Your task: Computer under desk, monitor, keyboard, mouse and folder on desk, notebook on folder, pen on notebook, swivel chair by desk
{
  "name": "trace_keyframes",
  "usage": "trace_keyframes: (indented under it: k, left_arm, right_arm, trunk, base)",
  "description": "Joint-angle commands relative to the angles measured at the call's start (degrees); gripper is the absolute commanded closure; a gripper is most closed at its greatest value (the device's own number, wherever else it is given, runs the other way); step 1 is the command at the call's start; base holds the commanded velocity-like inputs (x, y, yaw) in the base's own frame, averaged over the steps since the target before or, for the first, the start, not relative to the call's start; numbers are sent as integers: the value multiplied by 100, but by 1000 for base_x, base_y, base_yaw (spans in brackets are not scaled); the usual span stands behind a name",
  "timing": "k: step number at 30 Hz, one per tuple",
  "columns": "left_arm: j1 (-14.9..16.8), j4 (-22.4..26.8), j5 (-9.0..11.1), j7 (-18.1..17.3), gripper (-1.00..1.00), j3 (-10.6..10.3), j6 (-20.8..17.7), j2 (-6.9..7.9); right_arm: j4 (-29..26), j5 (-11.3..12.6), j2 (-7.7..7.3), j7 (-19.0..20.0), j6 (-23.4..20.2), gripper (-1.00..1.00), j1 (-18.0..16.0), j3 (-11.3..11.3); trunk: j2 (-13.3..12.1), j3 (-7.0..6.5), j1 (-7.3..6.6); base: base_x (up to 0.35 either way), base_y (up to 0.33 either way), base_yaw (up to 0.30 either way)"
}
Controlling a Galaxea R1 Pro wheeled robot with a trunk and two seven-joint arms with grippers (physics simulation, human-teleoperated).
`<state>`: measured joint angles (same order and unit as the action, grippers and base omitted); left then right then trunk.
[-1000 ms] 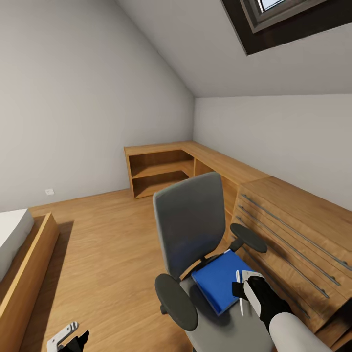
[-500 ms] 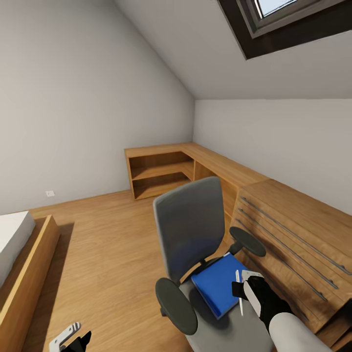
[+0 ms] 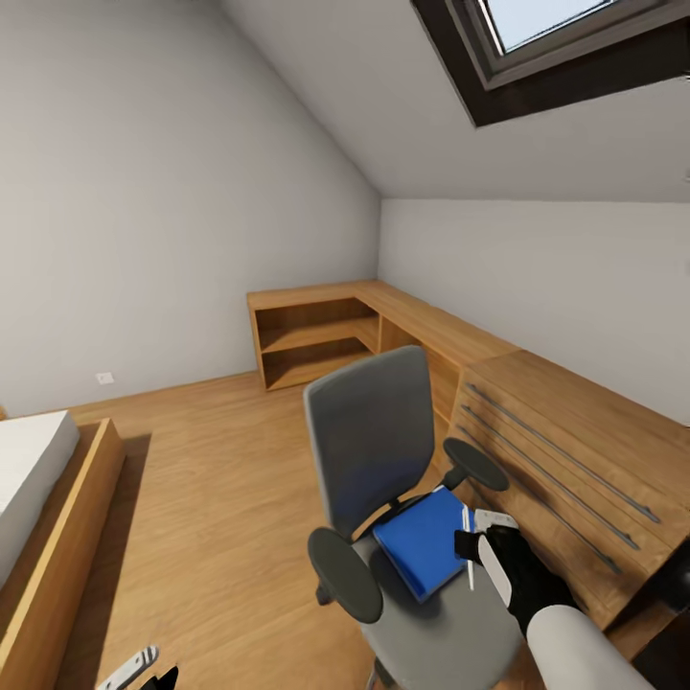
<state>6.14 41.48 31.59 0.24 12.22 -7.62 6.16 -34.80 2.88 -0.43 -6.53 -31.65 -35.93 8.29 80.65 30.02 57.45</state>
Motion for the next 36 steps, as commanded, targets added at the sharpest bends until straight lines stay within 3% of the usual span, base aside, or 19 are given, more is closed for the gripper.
trace_keyframes:
  k: [1, 9, 12, 13, 19, 24, 26, 32, 33, 36]
  left_arm:
    - [1, 10, 57, 2, -100, 8, -38, -1]
    - [1, -11, 59, -2, -100, 10, -34, -5]
    - [1, -26, 52, -11, -100, 3, 23, -78]
    - [1, -34, -12, -14, -100, -13, 84, -138]
    - [1, -57, -158, -31, -100, -12, 103, -168]
    - [1, -765, -214, -42, -100, -23, 181, -195]
    - [1, -1041, -317, -46, -100, -25, 398, -203]
    - [1, -1565, -980, -47, -100, -160, 1270, -300]
    - [1, -1691, -1127, -44, -100, -194, 1470, -332]
    - [1, -1951, -1291, -43, -100, -235, 1805, -392]
  right_arm:
    - [-49, 38, 5, -26, -22, 100, -2, 4]
    - [-348, 37, 17, -32, -17, 100, -2, 39]
    - [-357, 37, 20, -32, 13, 100, -2, 40]
    - [-360, 37, 18, -32, 30, 100, -2, 41]
    - [-367, 44, 31, -32, 36, 100, -2, 34]
    - [-578, 46, 34, -32, -4, 100, 2, 39]
    - [-729, 50, 37, -32, -33, 100, 4, 40]
    - [-1204, 86, 61, -32, -392, 100, 18, 47]
    - [-1380, 144, 64, -32, -537, 100, 23, 51]
    - [-1775, 328, 63, -32, -811, 100, 37, 55]
  trunk:
    - [-38, -13, -26]
    - [-359, -156, -202]
    - [-479, -210, -268]
    - [-519, -228, -290]
    - [-760, -336, -422]
    - [-960, -425, -531]
    - [-1041, -461, -575]
    - [-1281, -569, -707]
    - [-1321, -587, -729]
    - [-1442, -636, -795]
  base:
    - [-319, 0, 0]
    - [-321, -56, 0]
    - [-267, -166, 0]
    - [-65, -58, 0]
    - [-24, -22, -65]
    - [-2, -2, -228]
    - [-1, 0, -250]
    - [0, 0, -255]
    - [0, 0, -256]
    - [0, 0, -248]
